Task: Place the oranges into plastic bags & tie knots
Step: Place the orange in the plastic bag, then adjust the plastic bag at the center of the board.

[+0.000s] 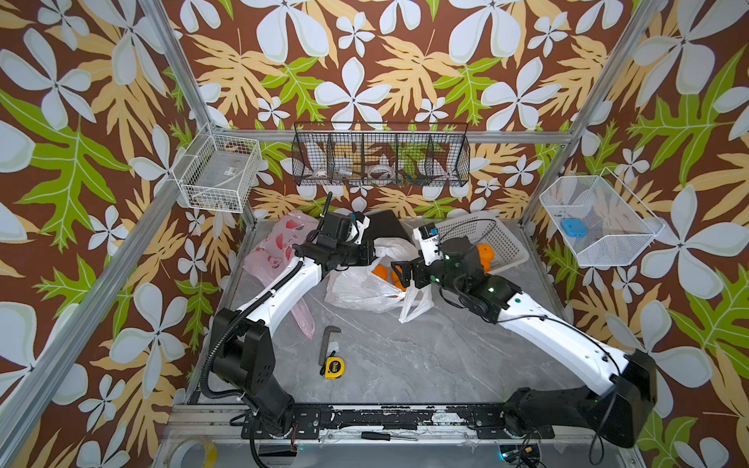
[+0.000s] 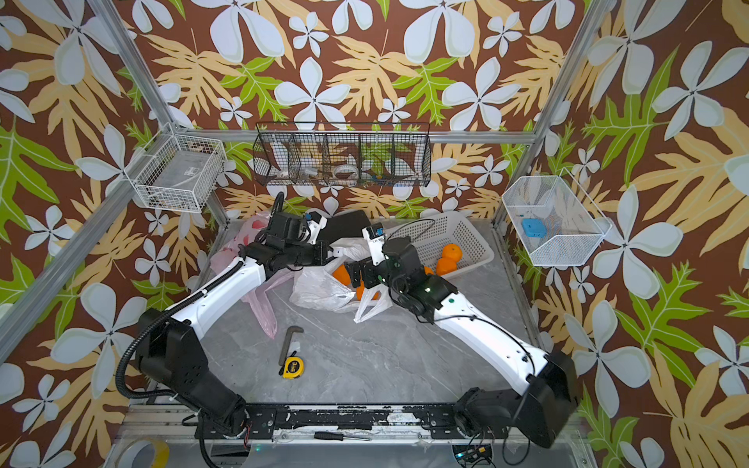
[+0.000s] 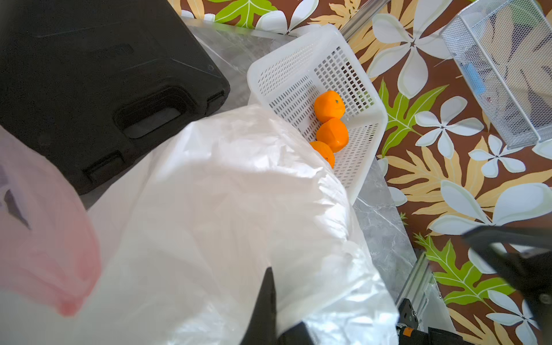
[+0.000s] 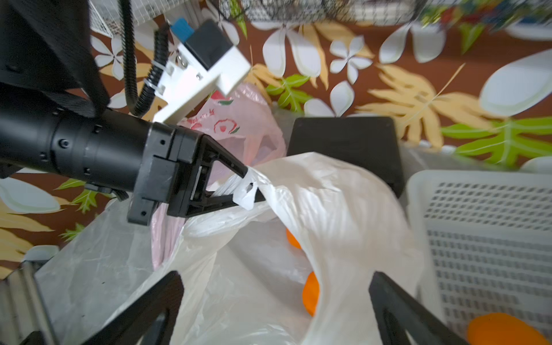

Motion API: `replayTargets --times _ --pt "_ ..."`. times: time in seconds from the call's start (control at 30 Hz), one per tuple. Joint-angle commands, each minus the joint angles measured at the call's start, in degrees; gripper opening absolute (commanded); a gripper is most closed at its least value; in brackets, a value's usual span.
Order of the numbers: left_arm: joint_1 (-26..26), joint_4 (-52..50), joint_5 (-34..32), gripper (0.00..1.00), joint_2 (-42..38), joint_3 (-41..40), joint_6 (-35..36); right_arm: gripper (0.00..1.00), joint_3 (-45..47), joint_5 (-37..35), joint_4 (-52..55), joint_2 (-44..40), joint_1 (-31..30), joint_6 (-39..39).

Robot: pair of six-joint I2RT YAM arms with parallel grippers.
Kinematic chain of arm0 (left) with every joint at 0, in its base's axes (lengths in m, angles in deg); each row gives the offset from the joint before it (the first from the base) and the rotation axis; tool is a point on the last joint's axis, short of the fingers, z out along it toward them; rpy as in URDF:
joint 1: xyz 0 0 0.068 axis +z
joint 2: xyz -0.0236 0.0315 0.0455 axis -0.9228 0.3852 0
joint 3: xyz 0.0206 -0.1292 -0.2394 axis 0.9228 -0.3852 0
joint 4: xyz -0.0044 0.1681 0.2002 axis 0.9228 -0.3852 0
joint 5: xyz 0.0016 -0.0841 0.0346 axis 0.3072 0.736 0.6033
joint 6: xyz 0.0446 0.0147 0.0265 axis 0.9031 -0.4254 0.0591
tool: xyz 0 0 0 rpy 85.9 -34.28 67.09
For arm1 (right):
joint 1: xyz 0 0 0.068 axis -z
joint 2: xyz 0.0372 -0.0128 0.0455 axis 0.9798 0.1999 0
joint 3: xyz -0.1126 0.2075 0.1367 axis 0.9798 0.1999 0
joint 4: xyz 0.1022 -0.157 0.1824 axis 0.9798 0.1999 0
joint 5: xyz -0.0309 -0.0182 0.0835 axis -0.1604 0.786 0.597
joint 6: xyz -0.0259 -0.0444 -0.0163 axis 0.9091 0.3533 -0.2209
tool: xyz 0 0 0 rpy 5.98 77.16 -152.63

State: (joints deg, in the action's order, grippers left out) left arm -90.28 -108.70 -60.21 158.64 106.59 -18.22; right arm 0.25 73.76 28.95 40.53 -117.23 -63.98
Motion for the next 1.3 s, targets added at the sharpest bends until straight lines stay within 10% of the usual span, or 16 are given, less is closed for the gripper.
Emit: replayTargets --times 0.0,0.47,0.63,0.87,1.27 --pt "0.1 1.1 0.3 0.00 0.2 0.5 0.4 0.95 3.0 -6.3 4.3 -3.7 0.0 9.4" --pt "0.1 0.9 0.6 0.00 0.9 1.0 0.5 0.99 12.9 12.0 7.3 -22.1 -0.2 23.6" --pt "0.1 0.9 0.8 0.00 0.6 0.8 0.3 1.00 8.4 25.6 14.8 -17.9 -0.3 51.3" --pt "0.1 1.0 1.1 0.00 0.4 0.7 0.1 0.98 -7.1 24.8 34.3 -4.6 -1.2 69.2" --pt "0.1 -0.3 0.7 0.00 0.6 0.8 1.4 0.98 0.2 7.3 26.7 -2.1 -11.7 71.7"
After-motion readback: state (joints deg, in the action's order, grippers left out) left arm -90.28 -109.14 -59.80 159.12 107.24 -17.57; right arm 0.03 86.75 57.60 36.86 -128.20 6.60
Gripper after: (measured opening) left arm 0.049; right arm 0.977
